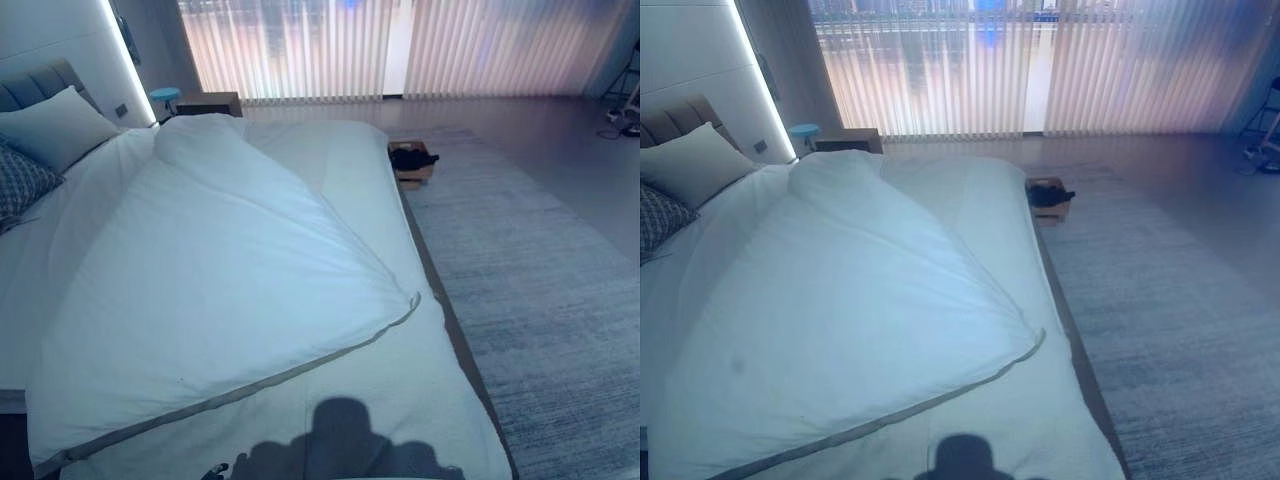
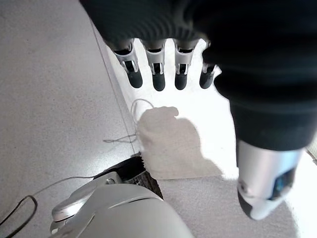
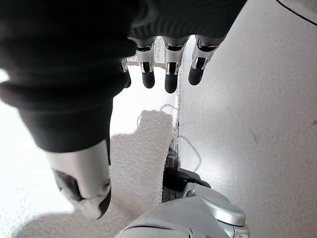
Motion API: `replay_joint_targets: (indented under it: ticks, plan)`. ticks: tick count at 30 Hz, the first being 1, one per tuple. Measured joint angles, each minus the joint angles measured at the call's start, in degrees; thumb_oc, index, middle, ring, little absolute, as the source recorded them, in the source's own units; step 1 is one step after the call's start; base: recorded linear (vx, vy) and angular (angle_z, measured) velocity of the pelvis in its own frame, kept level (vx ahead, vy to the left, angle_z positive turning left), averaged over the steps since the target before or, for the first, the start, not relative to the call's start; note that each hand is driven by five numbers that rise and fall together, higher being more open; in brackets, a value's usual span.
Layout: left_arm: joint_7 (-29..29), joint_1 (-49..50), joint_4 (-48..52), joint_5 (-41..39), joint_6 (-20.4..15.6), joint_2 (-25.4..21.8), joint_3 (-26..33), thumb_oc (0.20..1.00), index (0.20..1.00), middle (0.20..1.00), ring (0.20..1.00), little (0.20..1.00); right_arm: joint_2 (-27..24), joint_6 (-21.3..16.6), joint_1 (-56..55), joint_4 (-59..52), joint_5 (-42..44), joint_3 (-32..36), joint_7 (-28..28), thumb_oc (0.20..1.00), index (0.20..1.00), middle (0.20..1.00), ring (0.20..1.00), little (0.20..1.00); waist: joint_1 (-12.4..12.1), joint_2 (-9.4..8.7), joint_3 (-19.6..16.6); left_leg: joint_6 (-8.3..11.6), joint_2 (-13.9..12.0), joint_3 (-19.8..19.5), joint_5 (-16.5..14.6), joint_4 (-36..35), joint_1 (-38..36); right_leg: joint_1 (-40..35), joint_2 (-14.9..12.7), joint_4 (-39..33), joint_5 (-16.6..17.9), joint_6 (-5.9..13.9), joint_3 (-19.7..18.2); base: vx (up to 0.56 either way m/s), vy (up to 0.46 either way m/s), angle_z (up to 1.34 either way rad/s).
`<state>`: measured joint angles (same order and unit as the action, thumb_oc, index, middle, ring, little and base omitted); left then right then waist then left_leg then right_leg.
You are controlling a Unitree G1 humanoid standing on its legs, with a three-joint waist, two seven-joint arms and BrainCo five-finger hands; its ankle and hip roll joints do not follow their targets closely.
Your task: Make the bed
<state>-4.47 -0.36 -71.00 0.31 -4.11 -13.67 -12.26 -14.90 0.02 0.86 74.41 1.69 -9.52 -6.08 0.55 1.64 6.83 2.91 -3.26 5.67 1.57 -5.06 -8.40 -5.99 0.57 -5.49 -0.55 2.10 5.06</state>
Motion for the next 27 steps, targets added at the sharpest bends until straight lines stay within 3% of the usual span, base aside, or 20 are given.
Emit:
replay_joint_targets:
  ticks: [18, 27]
  plan:
    - [0.02, 1.60, -0.13, -0.08, 0.45, 0.92, 0.09, 1.000, 1.000, 1.000, 1.000, 1.000, 0.01, 0.03, 0.10, -1.13, 0.32, -0.32, 0.42, 1.000, 1.000, 1.000, 1.000, 1.000, -0.08, 0.96, -0.71, 0.04, -0.14, -0.62, -0.02, -0.01, 0.00, -0.26, 0.13, -0.05, -0.04, -0.03, 0.45, 0.01, -0.005, 0.01]
    - [-0.71, 1.58, -0.01, -4.73, 0.48, 1.58, 0.10, 1.000, 1.000, 1.000, 1.000, 1.000, 0.43, -0.11, 1.49, -4.49, 8.97, 0.10, -0.30, 1.000, 1.000, 1.000, 1.000, 1.000, -0.04, 1.04, -0.65, 0.01, -0.22, -0.97, 0.05, 0.00, 2.02, 1.75, 0.19, -0.02, -0.01, -0.21, 0.77, 0.01, -0.005, 0.01]
